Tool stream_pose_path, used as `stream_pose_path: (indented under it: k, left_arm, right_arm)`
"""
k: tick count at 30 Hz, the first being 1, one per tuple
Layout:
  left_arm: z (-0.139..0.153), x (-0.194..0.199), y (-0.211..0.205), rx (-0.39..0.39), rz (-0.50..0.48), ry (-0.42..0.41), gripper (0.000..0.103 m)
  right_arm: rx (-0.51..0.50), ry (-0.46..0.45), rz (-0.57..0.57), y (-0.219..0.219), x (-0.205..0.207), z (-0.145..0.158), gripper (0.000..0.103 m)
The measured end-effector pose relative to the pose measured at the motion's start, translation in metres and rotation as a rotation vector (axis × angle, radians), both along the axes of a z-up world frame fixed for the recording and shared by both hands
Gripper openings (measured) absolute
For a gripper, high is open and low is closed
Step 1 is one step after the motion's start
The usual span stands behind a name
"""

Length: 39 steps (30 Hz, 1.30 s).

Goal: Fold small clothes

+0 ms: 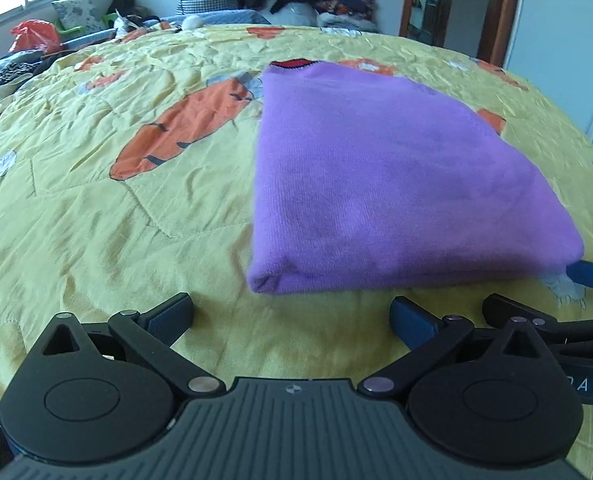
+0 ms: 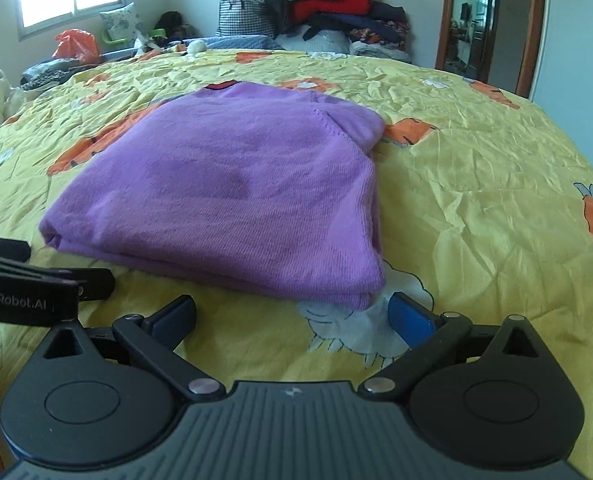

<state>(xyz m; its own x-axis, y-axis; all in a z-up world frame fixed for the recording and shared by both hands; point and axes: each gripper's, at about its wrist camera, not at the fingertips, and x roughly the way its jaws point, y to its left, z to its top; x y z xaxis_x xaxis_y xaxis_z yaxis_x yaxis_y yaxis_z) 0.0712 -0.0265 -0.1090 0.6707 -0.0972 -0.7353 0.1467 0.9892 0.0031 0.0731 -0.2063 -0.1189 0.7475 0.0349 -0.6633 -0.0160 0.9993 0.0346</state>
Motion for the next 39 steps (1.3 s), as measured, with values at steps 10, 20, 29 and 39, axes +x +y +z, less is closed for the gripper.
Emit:
stream_pose_path:
  k: [10, 20, 29, 39]
  left_arm:
    - [0.0021, 0.0042, -0.0031, 0.006, 0.038, 0.019, 0.103]
    - [0.0019, 0.0045, -0.0036, 0.007, 0.045, 0.014, 0.103]
    - [0.0003, 0.0020, -0.0045, 0.009, 0.054, -0.004, 0.103]
    - [0.0003, 0.0014, -0.0054, 0.012, 0.048, -0.008, 0.103]
  right_arm:
    - [0.002, -0.005, -0.026, -0.0040, 0.0049, -0.0004, 0.103]
    - [0.002, -0.006, -0.025, -0.0044, 0.0050, -0.0005, 0.103]
    - [0.002, -0.006, -0.025, -0.0041, 0.0047, -0.0006, 0.103]
    - [0.002, -0.006, -0.025, -0.0041, 0.0048, -0.0007, 0.103]
